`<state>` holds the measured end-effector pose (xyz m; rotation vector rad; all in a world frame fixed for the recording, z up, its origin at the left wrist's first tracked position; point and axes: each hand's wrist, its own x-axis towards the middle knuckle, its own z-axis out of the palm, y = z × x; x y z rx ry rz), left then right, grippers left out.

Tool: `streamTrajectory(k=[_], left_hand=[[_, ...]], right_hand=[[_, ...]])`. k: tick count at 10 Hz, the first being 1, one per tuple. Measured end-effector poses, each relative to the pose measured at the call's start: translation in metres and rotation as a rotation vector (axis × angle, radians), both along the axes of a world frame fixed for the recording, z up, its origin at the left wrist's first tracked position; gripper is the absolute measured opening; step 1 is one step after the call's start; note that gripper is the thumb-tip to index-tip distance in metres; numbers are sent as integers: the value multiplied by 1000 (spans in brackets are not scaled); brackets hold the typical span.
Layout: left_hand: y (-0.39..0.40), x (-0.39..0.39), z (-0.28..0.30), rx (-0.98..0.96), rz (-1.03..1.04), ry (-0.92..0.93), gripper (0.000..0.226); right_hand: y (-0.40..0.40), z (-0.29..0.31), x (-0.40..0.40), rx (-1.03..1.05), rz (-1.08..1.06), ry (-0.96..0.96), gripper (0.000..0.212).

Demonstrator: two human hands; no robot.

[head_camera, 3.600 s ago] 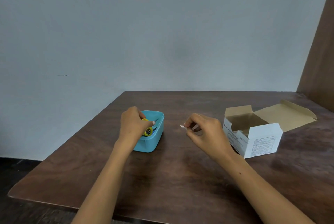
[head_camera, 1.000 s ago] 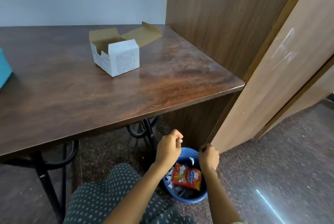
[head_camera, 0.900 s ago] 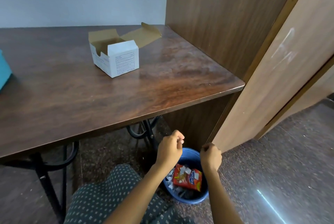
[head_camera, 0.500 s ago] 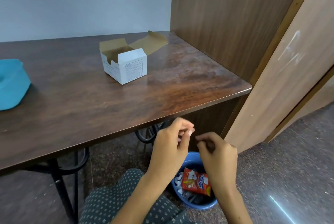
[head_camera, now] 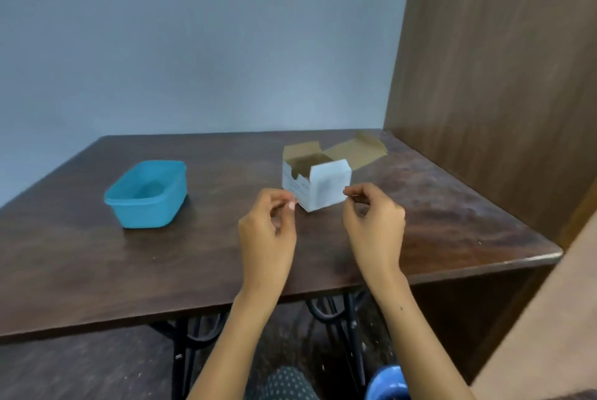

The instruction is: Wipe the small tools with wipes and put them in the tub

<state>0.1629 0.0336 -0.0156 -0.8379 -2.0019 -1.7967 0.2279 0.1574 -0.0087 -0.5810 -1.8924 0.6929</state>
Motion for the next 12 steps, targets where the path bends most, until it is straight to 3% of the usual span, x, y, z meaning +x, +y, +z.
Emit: streamTrajectory(k=[2,3,5,7,10,12], left_hand=[[23,-27,-5,-284,-72,-58,30],[32,-30,-9,-325,-138,-59,30],[39,-32,-10,-316,-186,-158,32],[35,-35,-16,-290,-83,-159,32],[34,-38,-21,-337,89,-101,32],[18,-20,-7,-266,213,67,35]], right_hand=[[32,-5,-39,-301,34,-305,68],[36,-3,-49,-399,108,-327,72],[28,-9,-52,-320,168,-271,60],[17,-20,-46,-175,161,-211,52],[19,-22,-47,-100,77,-195,38],[6,-15,-34,121,-72,-49,21]])
